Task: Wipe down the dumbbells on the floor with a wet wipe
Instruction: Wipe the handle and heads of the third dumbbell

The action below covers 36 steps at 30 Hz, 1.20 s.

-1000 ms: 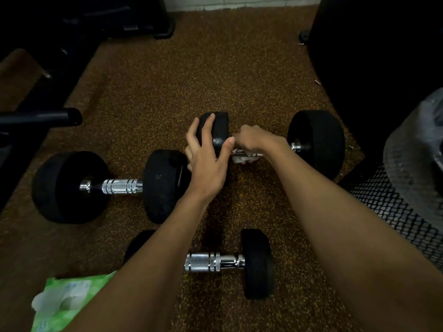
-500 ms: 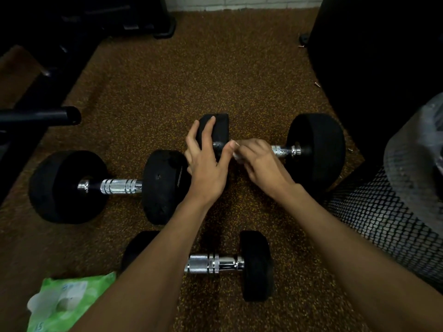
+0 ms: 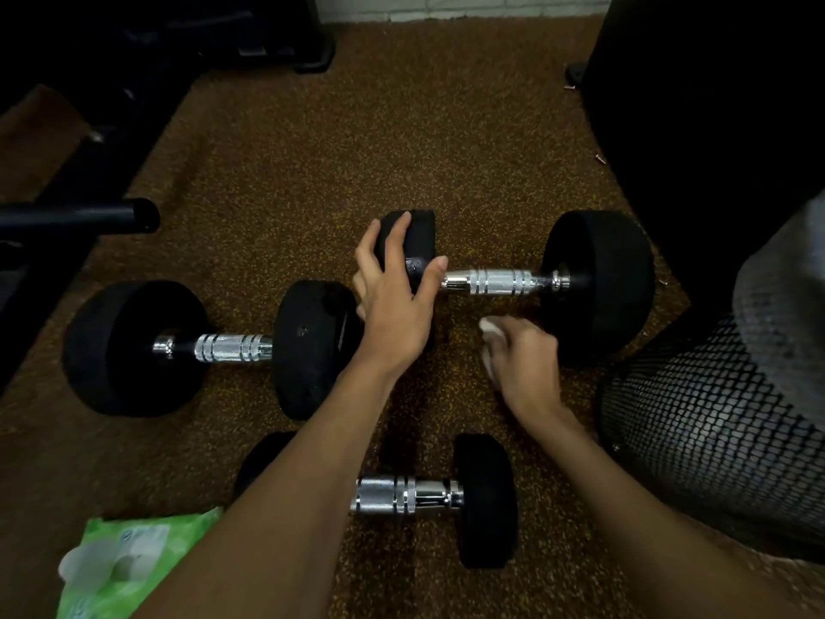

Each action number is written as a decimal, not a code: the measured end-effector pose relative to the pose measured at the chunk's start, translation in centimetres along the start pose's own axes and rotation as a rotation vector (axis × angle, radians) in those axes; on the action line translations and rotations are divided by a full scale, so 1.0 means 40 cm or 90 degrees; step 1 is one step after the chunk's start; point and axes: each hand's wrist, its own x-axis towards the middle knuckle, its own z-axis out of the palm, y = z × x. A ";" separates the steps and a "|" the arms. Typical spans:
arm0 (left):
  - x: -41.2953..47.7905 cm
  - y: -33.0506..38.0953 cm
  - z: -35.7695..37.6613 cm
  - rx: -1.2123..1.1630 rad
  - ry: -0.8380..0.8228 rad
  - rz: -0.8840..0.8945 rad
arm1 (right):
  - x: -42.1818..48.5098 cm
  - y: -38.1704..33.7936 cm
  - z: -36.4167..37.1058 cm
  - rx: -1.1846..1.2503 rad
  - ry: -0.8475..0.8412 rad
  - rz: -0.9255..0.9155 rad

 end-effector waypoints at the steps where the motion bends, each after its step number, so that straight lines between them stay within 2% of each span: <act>1: 0.000 -0.001 0.001 -0.001 0.000 0.000 | 0.004 -0.012 0.006 0.159 -0.001 0.194; 2: -0.001 -0.002 0.001 -0.002 0.001 -0.001 | 0.020 -0.027 0.012 0.373 -0.022 0.404; 3: -0.003 -0.003 0.002 -0.002 0.003 0.001 | 0.042 -0.040 0.018 0.634 -0.054 0.561; 4: -0.003 -0.004 0.002 -0.003 0.006 0.004 | 0.064 -0.053 0.024 0.874 -0.083 0.649; 5: -0.005 -0.005 0.003 -0.002 0.009 0.007 | 0.080 -0.072 0.027 1.047 -0.093 0.692; 7: -0.005 -0.005 0.004 0.001 0.012 0.010 | 0.109 -0.108 0.033 1.197 -0.051 0.721; 12: -0.008 -0.007 0.005 -0.013 0.018 0.014 | 0.138 -0.149 0.026 1.312 -0.018 0.734; 20: -0.019 -0.013 0.007 -0.031 0.022 0.018 | 0.113 -0.115 -0.026 1.155 -0.117 0.730; 24: -0.015 -0.010 0.005 -0.031 0.024 0.012 | 0.135 -0.136 -0.031 1.094 -0.119 0.756; 30: -0.018 -0.008 0.006 -0.036 0.019 0.014 | 0.142 -0.165 -0.050 1.037 -0.070 0.759; 36: -0.021 -0.013 0.007 -0.036 0.025 0.019 | 0.150 -0.167 -0.079 1.062 -0.157 0.784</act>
